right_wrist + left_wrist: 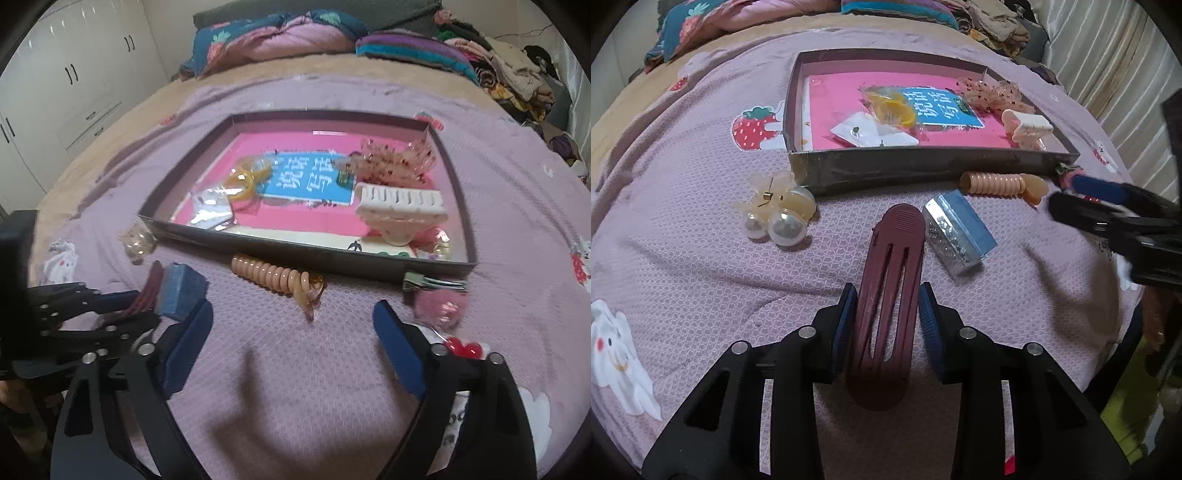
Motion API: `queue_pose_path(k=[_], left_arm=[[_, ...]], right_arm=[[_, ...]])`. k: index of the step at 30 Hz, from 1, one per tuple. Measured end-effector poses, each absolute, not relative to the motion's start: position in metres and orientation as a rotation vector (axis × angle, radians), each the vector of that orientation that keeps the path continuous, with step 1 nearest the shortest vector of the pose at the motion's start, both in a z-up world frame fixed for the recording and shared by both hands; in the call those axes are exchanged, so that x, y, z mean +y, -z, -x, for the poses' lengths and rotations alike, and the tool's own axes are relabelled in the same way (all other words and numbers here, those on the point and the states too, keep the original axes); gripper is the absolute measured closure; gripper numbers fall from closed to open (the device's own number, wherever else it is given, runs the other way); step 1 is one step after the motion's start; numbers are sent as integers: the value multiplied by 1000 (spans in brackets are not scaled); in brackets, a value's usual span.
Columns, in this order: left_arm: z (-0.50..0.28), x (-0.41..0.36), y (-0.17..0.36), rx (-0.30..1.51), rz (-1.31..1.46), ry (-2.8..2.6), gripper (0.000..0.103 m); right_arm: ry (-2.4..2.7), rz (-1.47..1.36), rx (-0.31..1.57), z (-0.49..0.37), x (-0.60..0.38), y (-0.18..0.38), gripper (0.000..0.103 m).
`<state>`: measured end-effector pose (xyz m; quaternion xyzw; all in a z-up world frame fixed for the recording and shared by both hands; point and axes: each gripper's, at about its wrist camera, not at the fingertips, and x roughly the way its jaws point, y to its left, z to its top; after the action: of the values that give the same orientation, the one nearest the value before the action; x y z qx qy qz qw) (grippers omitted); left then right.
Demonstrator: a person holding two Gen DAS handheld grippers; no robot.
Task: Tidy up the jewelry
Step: 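Grasp the maroon snap clip with the left tool while the right tool grasps the peach coil tie, then carry the maroon clip and peach coil into the box and release both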
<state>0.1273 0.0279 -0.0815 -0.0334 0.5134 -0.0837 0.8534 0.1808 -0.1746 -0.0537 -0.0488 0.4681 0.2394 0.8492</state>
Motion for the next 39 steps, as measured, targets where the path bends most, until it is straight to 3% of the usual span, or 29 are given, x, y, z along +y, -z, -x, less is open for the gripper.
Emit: queue_pose_path(k=[9, 14, 39], left_arm=[[-127, 33, 71, 1063, 88, 176, 77], [-128, 33, 68, 1062, 86, 169, 77], [-113, 29, 31, 988, 73, 160, 77]], right_arm=[[-504, 90, 1045, -202, -166, 78, 63], [-522, 99, 1041, -201, -165, 78, 95], [-583, 85, 930, -148, -195, 28, 96]])
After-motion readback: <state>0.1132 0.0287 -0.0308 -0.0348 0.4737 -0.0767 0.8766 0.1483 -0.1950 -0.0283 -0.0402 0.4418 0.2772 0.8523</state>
